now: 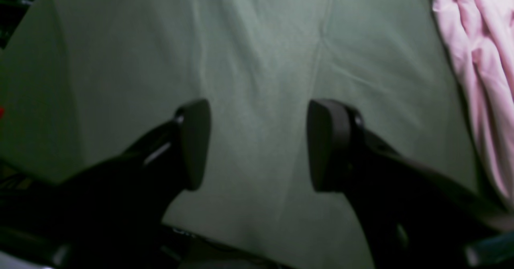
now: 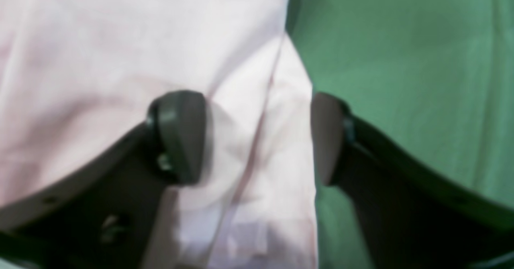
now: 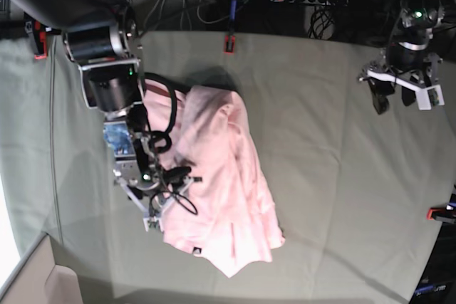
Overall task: Layout the t-shirt on the table in an organized manner, then fold the t-shirt properly
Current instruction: 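Drag the grasped shirt edge with the right gripper away from the pile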
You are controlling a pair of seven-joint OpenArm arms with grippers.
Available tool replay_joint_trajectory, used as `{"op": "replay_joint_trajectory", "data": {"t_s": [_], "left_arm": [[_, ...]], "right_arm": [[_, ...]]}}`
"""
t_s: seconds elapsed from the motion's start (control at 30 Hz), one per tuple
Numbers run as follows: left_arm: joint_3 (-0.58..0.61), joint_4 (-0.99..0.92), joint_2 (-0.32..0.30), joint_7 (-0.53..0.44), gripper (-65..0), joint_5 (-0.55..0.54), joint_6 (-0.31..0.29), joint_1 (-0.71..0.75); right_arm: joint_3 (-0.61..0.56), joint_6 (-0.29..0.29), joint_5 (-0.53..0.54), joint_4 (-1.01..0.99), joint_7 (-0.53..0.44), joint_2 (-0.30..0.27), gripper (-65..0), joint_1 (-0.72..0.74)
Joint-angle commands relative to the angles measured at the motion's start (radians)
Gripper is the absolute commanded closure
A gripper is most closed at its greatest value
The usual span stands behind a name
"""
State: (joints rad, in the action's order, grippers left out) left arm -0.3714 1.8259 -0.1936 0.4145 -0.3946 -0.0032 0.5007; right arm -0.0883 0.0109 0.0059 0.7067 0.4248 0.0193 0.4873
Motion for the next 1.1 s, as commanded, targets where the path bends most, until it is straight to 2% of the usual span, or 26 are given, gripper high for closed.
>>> {"op": "replay_joint_trajectory", "data": {"t_s": [0.0, 0.13, 0.3, 0.43, 0.6, 0.87, 1.07], "left_arm": [[-0.005, 0.016, -0.008, -0.026, -37.1, -0.002, -0.001, 0.002], [-0.005, 0.016, -0.008, -0.027, -37.1, -0.002, 0.001, 0.0], [-0.005, 0.024, -0.007, -0.029, -37.1, -0.004, 0.001, 0.0], [-0.005, 0.024, -0.007, -0.03, -37.1, -0.004, 0.001, 0.0], [0.001, 0.024, -0.007, -0.029, -37.1, -0.004, 0.001, -0.017], [0.005, 0.024, 0.035, -0.026, -37.1, -0.005, -0.001, -0.078], [0.065, 0.024, 0.062, -0.026, -37.2, -0.005, -0.002, -0.141]], "right_arm": [[0.0, 0.002, 0.001, 0.015, -0.013, 0.003, -26.5, 0.023], [0.0, 0.002, 0.001, 0.018, -0.013, 0.017, -0.7, 0.021], [0.0, 0.002, 0.001, 0.064, -0.011, 0.017, 0.0, 0.024], [0.0, 0.002, 0.001, 0.229, -0.002, 0.015, 0.0, -0.019], [0.006, 0.001, -0.001, 0.437, 0.021, -0.014, 0.0, -0.094], [0.23, 0.001, -0.001, 0.808, 0.138, -0.025, 0.0, -0.249], [0.431, 0.001, -0.001, 0.963, 0.154, -0.025, 0.0, -0.382]]}}
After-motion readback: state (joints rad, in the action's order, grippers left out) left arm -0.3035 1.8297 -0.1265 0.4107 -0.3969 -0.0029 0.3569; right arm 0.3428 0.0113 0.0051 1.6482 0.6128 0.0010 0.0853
